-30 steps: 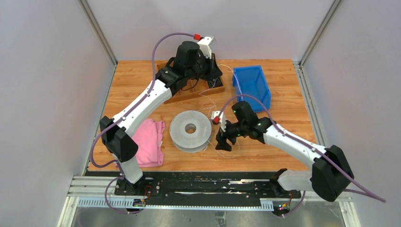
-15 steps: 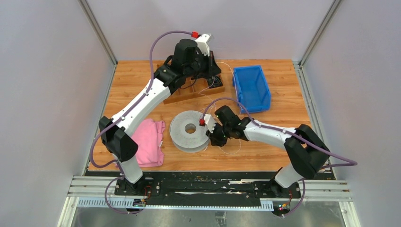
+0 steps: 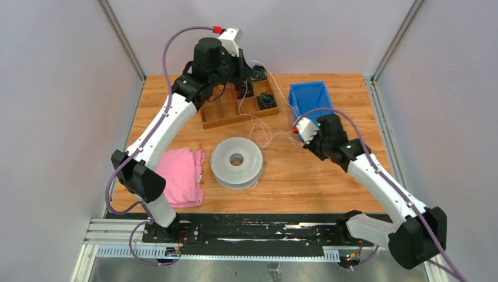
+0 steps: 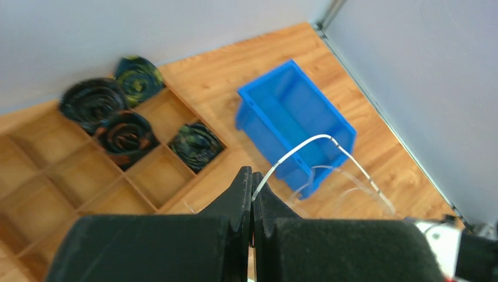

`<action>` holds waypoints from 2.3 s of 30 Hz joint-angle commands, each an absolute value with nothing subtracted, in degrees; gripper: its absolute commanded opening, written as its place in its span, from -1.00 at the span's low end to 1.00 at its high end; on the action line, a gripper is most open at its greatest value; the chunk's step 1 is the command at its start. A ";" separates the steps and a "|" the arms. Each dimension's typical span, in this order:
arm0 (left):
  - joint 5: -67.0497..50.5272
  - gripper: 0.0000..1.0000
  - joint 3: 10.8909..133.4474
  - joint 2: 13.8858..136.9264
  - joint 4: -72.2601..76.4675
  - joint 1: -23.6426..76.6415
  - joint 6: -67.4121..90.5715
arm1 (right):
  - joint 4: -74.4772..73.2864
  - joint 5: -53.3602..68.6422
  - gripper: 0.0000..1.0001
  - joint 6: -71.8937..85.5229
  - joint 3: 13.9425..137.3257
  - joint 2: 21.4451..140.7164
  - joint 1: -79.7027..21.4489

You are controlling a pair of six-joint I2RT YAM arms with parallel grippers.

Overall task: Wrap the cables
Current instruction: Adjust the cable at the center of the board.

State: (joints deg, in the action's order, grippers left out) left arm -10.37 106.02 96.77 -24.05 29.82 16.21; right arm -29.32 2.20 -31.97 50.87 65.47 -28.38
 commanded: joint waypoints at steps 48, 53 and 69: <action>-1.53 -0.99 117.19 86.59 -26.59 16.64 -2.91 | -64.42 20.87 -0.99 -38.54 99.21 64.78 17.23; -3.05 -0.99 118.29 87.37 -27.84 22.92 -2.58 | -59.51 10.13 -0.98 -41.68 81.54 62.99 17.24; -3.27 -0.99 117.86 92.57 -27.67 36.00 0.22 | -79.47 31.92 0.05 -57.91 68.54 62.90 17.15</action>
